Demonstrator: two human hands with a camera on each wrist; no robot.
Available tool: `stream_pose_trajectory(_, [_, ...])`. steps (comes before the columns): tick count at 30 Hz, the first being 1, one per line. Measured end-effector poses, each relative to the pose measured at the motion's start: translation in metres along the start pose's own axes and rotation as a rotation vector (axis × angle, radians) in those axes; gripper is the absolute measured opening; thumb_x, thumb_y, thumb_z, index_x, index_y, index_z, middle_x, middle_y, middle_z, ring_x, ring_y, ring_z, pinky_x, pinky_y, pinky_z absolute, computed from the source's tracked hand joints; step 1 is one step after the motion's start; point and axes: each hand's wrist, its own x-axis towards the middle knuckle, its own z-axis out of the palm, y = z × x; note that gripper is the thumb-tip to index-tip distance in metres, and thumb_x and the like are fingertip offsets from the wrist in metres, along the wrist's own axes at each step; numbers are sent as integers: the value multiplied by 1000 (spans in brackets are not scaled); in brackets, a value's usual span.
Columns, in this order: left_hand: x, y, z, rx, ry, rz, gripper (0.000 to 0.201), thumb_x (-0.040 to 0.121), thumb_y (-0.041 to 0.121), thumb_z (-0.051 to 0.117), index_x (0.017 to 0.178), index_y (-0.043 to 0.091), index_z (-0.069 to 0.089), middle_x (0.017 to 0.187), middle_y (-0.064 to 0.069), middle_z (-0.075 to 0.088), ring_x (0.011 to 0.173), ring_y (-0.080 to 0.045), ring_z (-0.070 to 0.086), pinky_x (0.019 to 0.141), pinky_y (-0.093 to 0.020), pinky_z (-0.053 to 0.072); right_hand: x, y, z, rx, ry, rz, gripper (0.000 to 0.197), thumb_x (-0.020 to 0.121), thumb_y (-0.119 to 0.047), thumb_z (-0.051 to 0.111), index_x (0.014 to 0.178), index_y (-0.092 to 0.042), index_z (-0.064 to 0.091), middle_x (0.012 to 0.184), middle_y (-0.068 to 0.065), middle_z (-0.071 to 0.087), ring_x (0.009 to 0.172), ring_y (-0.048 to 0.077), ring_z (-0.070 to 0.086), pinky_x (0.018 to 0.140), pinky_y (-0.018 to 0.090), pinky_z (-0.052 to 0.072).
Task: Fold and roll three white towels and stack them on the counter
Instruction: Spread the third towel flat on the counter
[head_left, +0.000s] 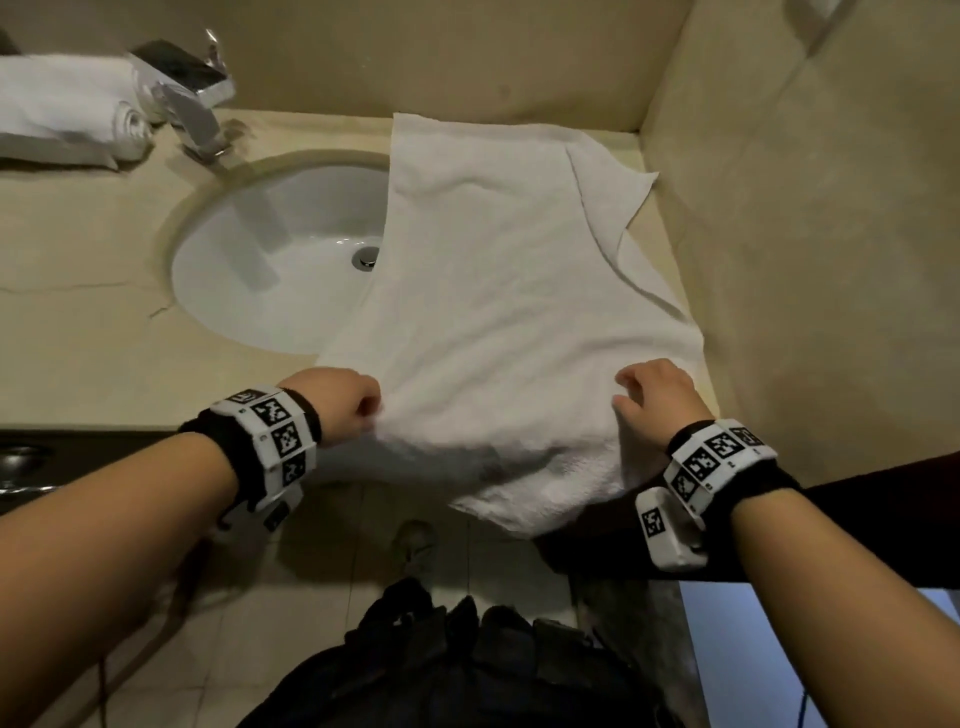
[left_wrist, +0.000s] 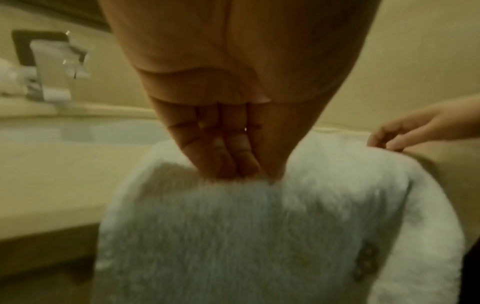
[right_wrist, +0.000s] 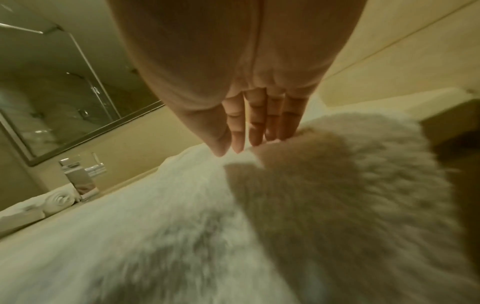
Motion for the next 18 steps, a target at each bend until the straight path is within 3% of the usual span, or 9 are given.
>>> stream_pose_trajectory(2, [0, -8, -9, -56, -79, 40, 18, 85, 31, 56, 101, 23, 60, 106, 0, 65, 93, -18, 58, 80, -25, 43, 14, -9, -6, 25, -9, -22, 31, 87, -22, 52, 115, -10, 58, 121, 16, 54, 116, 31, 47, 101, 35, 35])
stream_pose_trajectory(4, [9, -17, -25, -168, -75, 45, 19, 86, 32, 56, 100, 21, 61, 104, 0, 65, 90, -15, 55, 81, -25, 42, 33, -20, -15, 82, 18, -21, 29, 88, -20, 51, 114, -8, 58, 120, 17, 56, 112, 31, 51, 98, 35, 39])
stream_pose_trajectory(8, [60, -41, -68, -434, 152, -49, 23, 87, 27, 58, 105, 13, 60, 99, -1, 59, 89, -16, 51, 82, -25, 39, 86, -34, -38, 180, 142, 95, 32, 90, -23, 50, 116, -7, 57, 122, 17, 56, 109, 31, 54, 95, 36, 42])
stream_pose_trajectory(11, [121, -64, -101, -557, 219, -121, 24, 87, 27, 59, 104, 11, 57, 97, -4, 55, 90, -21, 52, 77, -26, 38, 136, -38, -56, 219, 172, 226, 38, 90, -29, 49, 120, -7, 53, 124, 18, 55, 109, 33, 55, 90, 34, 42])
stream_pose_trajectory(13, [169, -80, -117, -598, 197, -182, 35, 86, 29, 60, 112, 6, 55, 105, -10, 57, 101, -27, 55, 82, -30, 40, 170, -39, -63, 235, 136, 335, 43, 90, -34, 48, 125, -8, 47, 127, 18, 53, 112, 34, 53, 90, 35, 41])
stream_pose_trajectory(15, [217, -93, -124, -596, 130, -249, 54, 86, 35, 59, 128, 3, 46, 127, -14, 54, 117, -32, 51, 95, -34, 39, 197, -41, -64, 232, 85, 422, 47, 89, -37, 49, 127, -9, 43, 129, 18, 51, 113, 35, 52, 89, 36, 41])
stream_pose_trajectory(18, [273, -111, -123, -728, 83, -348, 64, 85, 42, 58, 133, 4, 41, 136, -16, 49, 122, -34, 48, 105, -41, 38, 226, -40, -64, 290, 101, 453, 39, 88, -33, 53, 118, -9, 45, 112, 12, 56, 106, 33, 54, 79, 31, 38])
